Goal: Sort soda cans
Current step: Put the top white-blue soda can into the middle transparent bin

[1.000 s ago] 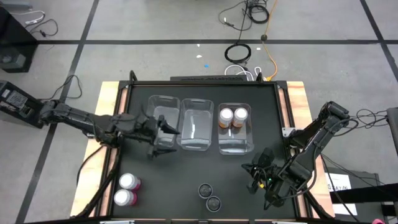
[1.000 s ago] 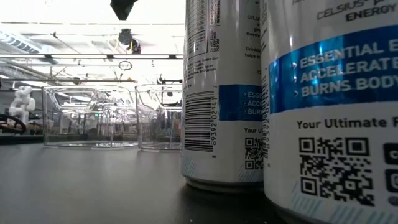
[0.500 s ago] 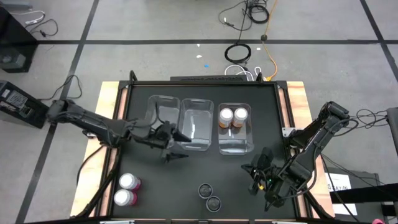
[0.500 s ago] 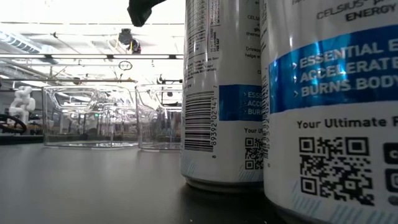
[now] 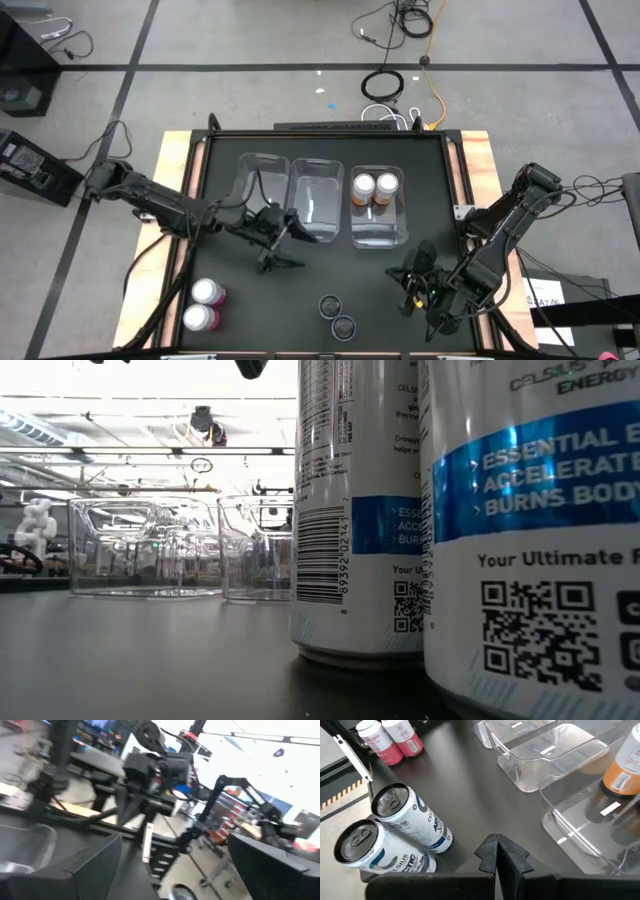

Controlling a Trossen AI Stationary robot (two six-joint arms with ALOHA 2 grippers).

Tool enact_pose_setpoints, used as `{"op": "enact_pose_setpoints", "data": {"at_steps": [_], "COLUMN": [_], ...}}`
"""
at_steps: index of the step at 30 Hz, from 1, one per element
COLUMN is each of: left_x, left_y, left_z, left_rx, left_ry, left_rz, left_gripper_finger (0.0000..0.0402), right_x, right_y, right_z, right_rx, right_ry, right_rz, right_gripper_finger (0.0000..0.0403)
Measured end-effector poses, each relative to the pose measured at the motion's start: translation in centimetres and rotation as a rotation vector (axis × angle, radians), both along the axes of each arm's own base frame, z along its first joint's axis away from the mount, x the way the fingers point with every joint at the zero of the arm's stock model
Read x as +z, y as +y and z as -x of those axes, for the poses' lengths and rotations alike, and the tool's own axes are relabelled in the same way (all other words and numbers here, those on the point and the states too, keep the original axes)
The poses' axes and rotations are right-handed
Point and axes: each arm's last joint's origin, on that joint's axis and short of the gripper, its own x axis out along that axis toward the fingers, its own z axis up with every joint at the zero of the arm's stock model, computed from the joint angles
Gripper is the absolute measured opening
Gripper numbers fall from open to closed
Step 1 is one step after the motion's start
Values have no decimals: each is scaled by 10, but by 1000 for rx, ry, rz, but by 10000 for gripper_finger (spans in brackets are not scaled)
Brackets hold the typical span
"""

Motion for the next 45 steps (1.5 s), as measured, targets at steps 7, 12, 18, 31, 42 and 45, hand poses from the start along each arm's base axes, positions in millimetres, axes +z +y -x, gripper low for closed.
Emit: {"op": "enact_pose_setpoints", "data": {"at_steps": [7,12,18,31,42,45], "left_x": [3,25,50,54,30,23], "left_y": [-3,-6,-9,-66,-109,-116], "left_z": [-6,-9,-11,-46,-88,-97], "left_rx": [18,-28,-79,-239,-300,-319], "left_ry": [132,357,490,546,631,662], "left_rz": [-211,-415,-583,-824,-932,-945], "left_gripper_finger": [370,370,370,370,370,370], "right_x": [1,2,2,2,3,3], "right_y": [1,2,2,2,4,5], "right_z": [-1,-2,-4,-4,-5,-5], "right_rx": [-52,-69,-73,-68,-8,23], "right_ry": [-36,-57,-59,-57,-43,-17], "right_rz": [-72,-110,-113,-117,-77,-90], "right_gripper_finger": [0,0,0,0,0,0]}}
